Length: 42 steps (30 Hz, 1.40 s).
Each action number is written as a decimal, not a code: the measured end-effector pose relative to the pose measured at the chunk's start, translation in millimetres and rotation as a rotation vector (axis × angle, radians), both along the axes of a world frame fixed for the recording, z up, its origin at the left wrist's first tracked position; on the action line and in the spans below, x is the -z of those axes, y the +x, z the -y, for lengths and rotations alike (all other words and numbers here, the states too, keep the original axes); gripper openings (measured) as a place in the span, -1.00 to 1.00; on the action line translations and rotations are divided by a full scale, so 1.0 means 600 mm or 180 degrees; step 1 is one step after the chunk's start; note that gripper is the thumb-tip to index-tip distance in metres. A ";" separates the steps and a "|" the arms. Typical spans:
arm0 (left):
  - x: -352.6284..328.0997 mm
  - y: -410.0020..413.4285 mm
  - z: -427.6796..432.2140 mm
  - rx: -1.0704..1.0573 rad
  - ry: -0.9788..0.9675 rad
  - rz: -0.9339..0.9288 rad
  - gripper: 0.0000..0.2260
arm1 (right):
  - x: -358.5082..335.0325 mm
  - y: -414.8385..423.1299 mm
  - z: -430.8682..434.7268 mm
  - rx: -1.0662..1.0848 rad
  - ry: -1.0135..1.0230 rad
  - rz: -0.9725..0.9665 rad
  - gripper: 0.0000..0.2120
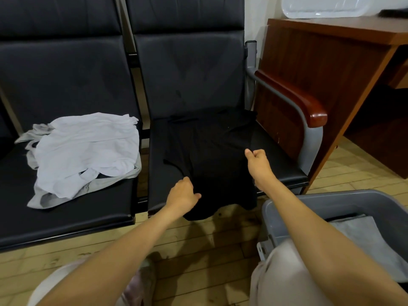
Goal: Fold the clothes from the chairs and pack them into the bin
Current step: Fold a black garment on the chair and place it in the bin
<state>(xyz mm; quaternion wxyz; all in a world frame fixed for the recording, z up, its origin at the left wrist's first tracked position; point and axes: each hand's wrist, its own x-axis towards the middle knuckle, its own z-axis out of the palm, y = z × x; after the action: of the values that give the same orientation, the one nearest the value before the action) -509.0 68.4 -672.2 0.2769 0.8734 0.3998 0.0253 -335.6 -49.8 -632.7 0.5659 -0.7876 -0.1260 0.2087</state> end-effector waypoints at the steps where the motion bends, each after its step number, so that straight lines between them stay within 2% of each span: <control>1: 0.004 0.002 -0.005 -0.0111 -0.0028 0.0076 -0.62 | -0.001 -0.001 0.001 -0.0055 0.0072 -0.0241 -0.75; 3: 0.001 -0.002 -0.013 -0.0307 -0.0270 0.0152 -0.59 | -0.008 -0.002 0.010 -0.0341 0.0408 -0.0713 -0.67; 5: -0.001 -0.009 -0.019 -0.0357 -0.0334 0.0091 -0.68 | -0.024 -0.003 0.026 -0.0834 0.0874 -0.1010 -0.63; 7: -0.005 -0.017 -0.021 -0.0317 -0.0270 0.0073 -0.84 | -0.039 -0.003 0.041 -0.1353 0.1236 -0.1051 -0.59; 8: -0.007 -0.019 -0.021 -0.0348 -0.0351 0.0223 -0.82 | -0.044 -0.003 0.046 -0.1540 0.1397 -0.1011 -0.57; 10: -0.018 -0.022 -0.025 -0.0491 -0.0678 0.0843 -0.86 | -0.052 -0.009 0.051 -0.1632 0.1608 -0.0897 -0.54; 13: -0.059 -0.028 -0.039 -0.0773 -0.0616 0.1952 -0.94 | -0.059 -0.009 0.050 -0.1533 0.1836 -0.0774 -0.53; 15: -0.088 -0.038 -0.047 -0.0901 -0.1017 0.2446 -0.95 | -0.064 -0.008 0.052 -0.1606 0.1826 -0.0759 -0.55; 16: -0.097 -0.042 -0.046 -0.0969 -0.1320 0.2501 -0.93 | -0.064 -0.008 0.052 -0.1666 0.1733 -0.0760 -0.58; 20: -0.108 -0.053 -0.031 -0.0909 -0.1510 0.1768 -0.83 | -0.060 -0.017 0.051 -0.1710 0.1166 -0.0650 -0.71; 23: -0.134 -0.062 -0.035 -0.0800 -0.2685 0.1788 -0.88 | -0.070 -0.018 0.056 -0.1668 0.1370 -0.0779 -0.73; 25: -0.149 -0.078 -0.052 -0.0422 -0.2859 0.1145 -0.89 | -0.076 -0.014 0.061 -0.1776 0.1310 -0.1077 -0.73; 26: -0.150 -0.087 -0.059 -0.0180 -0.2699 0.0622 -0.86 | -0.074 -0.015 0.063 -0.1880 0.0928 -0.1163 -0.74; 28: -0.143 -0.101 -0.059 0.0170 -0.2085 -0.0467 -0.80 | -0.057 -0.020 0.064 -0.2313 -0.0616 -0.0824 -0.79; 30: -0.121 -0.098 -0.061 0.0241 -0.1646 -0.1044 -0.70 | -0.035 -0.019 0.061 -0.2636 -0.2125 -0.0183 -0.88; 31: -0.109 -0.091 -0.064 0.0221 -0.1412 -0.1119 -0.65 | -0.026 -0.015 0.056 -0.2531 -0.2435 0.0032 -0.88; 33: -0.086 -0.074 -0.084 0.0143 -0.0655 -0.0908 -0.66 | -0.018 -0.005 0.044 -0.2007 -0.2227 0.0051 -0.85; 35: -0.062 -0.056 -0.114 -0.0121 -0.0050 -0.0338 -0.78 | -0.008 0.007 0.028 -0.1543 -0.1951 0.0415 -0.80; 36: -0.050 -0.048 -0.128 -0.0291 0.0065 -0.0010 -0.83 | -0.001 0.011 0.019 -0.1358 -0.1952 0.0724 -0.78; 38: -0.022 -0.030 -0.150 -0.0513 0.0203 0.0419 -0.78 | 0.016 0.012 0.002 -0.1033 -0.1978 0.1052 -0.67; 40: -0.004 -0.009 -0.171 -0.0612 0.0323 0.0553 -0.68 | 0.036 0.020 -0.015 -0.0730 -0.1876 0.1014 -0.56; 42: 0.009 0.012 -0.193 -0.0775 0.0231 0.0601 -0.60 | 0.052 0.030 -0.027 -0.0511 -0.1810 0.1065 -0.53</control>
<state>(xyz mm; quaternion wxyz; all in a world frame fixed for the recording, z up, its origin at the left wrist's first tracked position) -501.5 184.2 -677.6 0.2764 0.8216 0.4738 0.1551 -317.9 -33.6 -664.2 0.2769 -0.9248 -0.2154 0.1472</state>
